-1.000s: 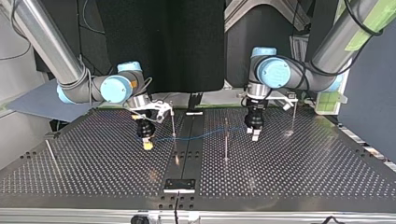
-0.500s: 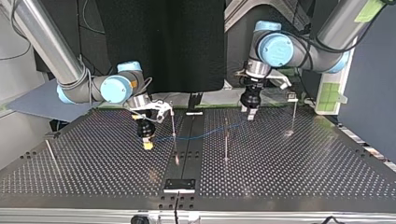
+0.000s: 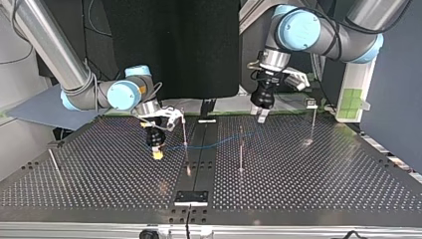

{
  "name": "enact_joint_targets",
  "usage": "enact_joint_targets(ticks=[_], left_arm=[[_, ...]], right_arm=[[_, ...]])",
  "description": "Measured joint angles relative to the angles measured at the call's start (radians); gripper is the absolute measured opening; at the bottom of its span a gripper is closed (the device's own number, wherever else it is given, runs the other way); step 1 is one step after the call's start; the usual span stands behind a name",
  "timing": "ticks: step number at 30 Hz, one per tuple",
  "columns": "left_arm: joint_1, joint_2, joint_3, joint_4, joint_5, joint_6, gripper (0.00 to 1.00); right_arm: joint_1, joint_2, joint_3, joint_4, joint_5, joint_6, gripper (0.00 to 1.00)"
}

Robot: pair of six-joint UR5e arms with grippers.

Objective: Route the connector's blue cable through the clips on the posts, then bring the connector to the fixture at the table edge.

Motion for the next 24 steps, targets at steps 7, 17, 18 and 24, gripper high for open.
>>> enact_joint_targets(ticks=[7,17,18,24], left_arm=[[-0.013,-0.03,0.001,0.03,0.022,0.015,1.0],[-0.027,-0.1,0.009,0.035,-0.024,0.079,1.0],[-0.028,-0.101,0.011,0.035,-0.025,0.082,1.0],[-0.033,-0.104,0.016,0.036,-0.031,0.101,1.0]], right_arm=[[0.0,0.0,0.0,0.0,0.0,0.001,0.0],[0.0,0.0,0.0,0.0,0.0,0.001,0.0],[0.0,0.0,0.0,0.0,0.0,0.001,0.0],[0.0,0.0,0.0,-0.001,0.0,0.002,0.0]])
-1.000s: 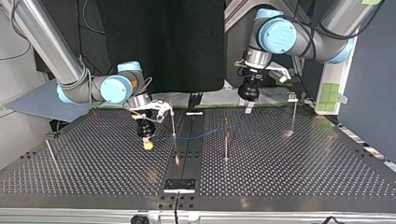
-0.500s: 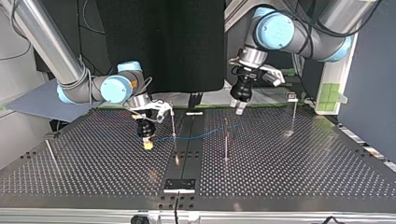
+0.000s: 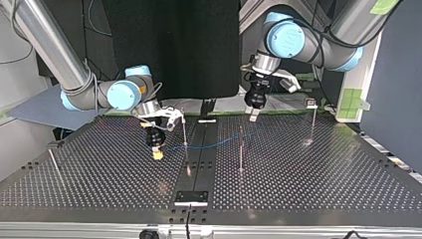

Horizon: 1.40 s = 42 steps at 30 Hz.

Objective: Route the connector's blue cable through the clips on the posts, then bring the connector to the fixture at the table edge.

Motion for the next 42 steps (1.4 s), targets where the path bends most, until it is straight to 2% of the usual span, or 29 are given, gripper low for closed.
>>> enact_joint_targets(ticks=[17,25,33,37,42], left_arm=[[-0.01,0.0,0.002,-0.003,-0.016,0.032,1.0],[-0.014,0.001,0.002,-0.015,-0.041,0.051,1.0],[-0.019,0.006,0.005,-0.023,-0.023,0.031,1.0],[-0.034,0.016,0.014,-0.018,0.001,0.038,1.0],[-0.068,0.016,0.043,-0.004,-0.012,0.069,1.0]], right_arm=[[-0.001,0.0,0.0,0.002,-0.001,0.001,0.0],[-0.001,0.0,0.0,0.002,-0.002,0.001,0.0],[-0.003,0.0,0.0,0.002,-0.002,0.001,0.0],[-0.004,0.0,0.001,0.002,-0.002,0.001,0.0],[-0.007,0.0,0.001,0.003,-0.002,0.001,0.0]])
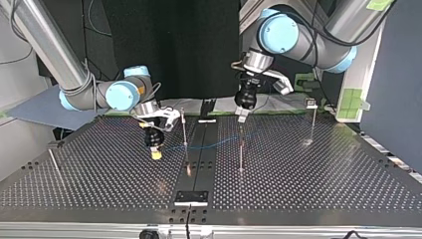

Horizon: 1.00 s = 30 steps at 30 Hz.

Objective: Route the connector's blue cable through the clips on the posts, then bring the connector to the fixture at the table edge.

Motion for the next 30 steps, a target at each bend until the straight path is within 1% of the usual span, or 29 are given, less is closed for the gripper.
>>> enact_joint_targets(ticks=[6,9,18,22,25,30], left_arm=[[-0.047,-0.024,0.046,0.012,-0.044,0.046,1.0],[-0.073,-0.048,0.073,-0.002,-0.07,0.073,1.0],[-0.148,-0.122,0.148,-0.07,-0.145,0.148,1.0],[-0.183,-0.157,0.182,-0.082,-0.18,0.183,1.0],[-0.208,-0.181,0.207,-0.081,-0.205,0.198,1.0],[-0.25,-0.222,0.249,-0.069,-0.247,0.205,1.0]], right_arm=[[-0.002,0.001,0.001,0.008,0.0,0.0,0.0],[-0.003,0.003,0.001,0.013,0.0,-0.002,0.0],[-0.007,0.008,0.002,0.014,-0.001,-0.006,0.0],[-0.008,0.01,0.001,0.012,-0.001,-0.006,0.0],[-0.008,0.01,0.001,0.01,-0.001,-0.007,0.0],[-0.008,0.012,0.001,0.008,-0.001,-0.007,0.0]])
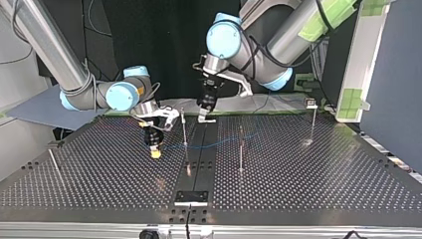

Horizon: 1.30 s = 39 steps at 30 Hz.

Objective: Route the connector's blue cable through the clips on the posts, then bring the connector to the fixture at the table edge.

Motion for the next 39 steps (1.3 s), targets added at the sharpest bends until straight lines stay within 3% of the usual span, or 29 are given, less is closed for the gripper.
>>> enact_joint_targets(ticks=[8,16,23,39], left_arm=[[-0.058,-0.021,0.073,0.035,-0.073,0.002,1.0],[-0.036,-0.028,0.124,0.03,-0.139,0.003,1.0],[-0.017,-0.069,0.129,0.016,-0.197,-0.005,1.0],[-0.004,-0.096,0.136,0.024,-0.329,-0.003,1.0]], right_arm=[[0.0,0.002,0.0,-0.001,-0.001,0.0,0.0],[0.0,0.003,0.0,-0.001,-0.001,0.0,0.0],[0.0,0.005,0.0,0.001,-0.001,-0.001,0.0],[0.0,0.006,0.0,0.002,-0.001,-0.002,0.0]])
